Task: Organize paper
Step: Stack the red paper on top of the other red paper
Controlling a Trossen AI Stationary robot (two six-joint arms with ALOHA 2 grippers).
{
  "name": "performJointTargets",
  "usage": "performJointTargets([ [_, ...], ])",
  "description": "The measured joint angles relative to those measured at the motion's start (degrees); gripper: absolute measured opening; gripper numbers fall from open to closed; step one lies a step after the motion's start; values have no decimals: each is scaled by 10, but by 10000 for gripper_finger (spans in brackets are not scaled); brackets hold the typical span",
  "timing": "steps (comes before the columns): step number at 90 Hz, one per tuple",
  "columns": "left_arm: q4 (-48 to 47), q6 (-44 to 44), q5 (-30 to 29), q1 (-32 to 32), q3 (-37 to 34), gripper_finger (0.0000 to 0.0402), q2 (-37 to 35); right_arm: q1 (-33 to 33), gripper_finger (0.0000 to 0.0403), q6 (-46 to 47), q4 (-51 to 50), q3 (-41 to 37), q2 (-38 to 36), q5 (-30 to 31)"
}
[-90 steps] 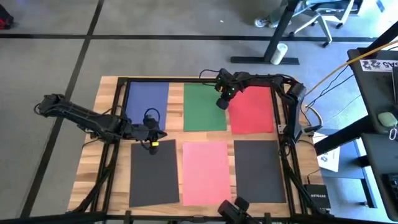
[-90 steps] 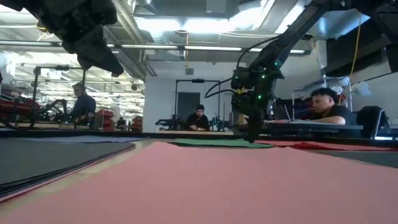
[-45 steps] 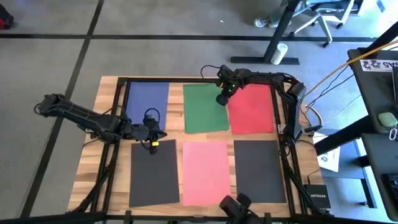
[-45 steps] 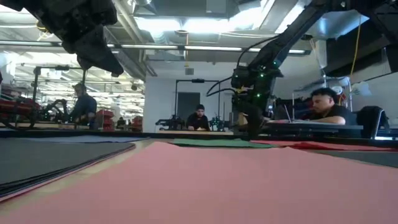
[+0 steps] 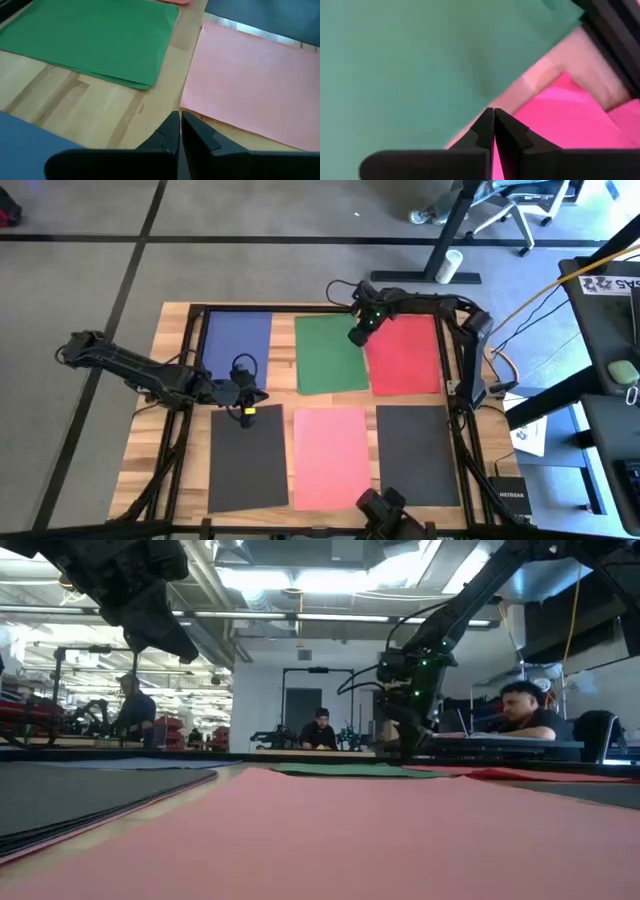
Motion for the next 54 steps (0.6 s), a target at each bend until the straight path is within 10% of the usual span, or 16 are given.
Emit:
performJointTargets([
  [54,0,-4,0,0,0,1,0,-19,0,14,3,1,15,14],
])
